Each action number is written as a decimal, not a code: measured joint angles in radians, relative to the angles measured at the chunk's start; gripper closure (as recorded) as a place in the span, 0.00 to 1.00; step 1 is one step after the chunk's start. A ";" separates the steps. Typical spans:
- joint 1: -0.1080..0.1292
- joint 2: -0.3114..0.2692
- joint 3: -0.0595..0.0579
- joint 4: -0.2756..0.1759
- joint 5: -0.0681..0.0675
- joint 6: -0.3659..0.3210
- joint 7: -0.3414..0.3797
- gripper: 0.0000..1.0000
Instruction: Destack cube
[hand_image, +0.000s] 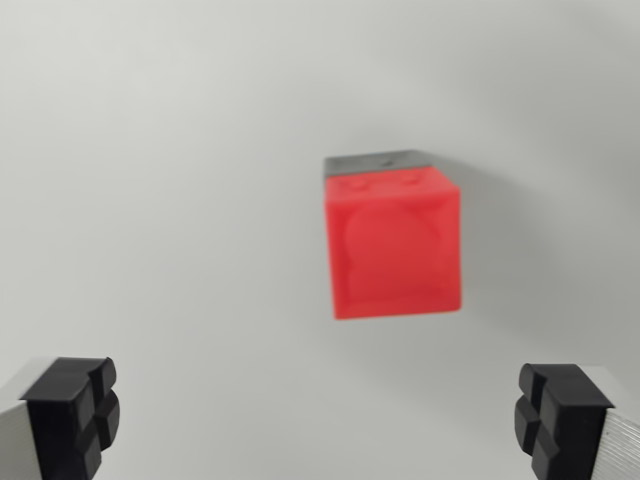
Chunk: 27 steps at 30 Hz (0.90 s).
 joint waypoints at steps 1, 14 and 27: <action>-0.005 0.009 0.000 0.005 0.000 0.005 -0.020 0.00; -0.049 0.105 0.009 0.043 0.002 0.069 -0.175 0.00; -0.050 0.193 0.013 0.037 0.006 0.162 -0.177 0.00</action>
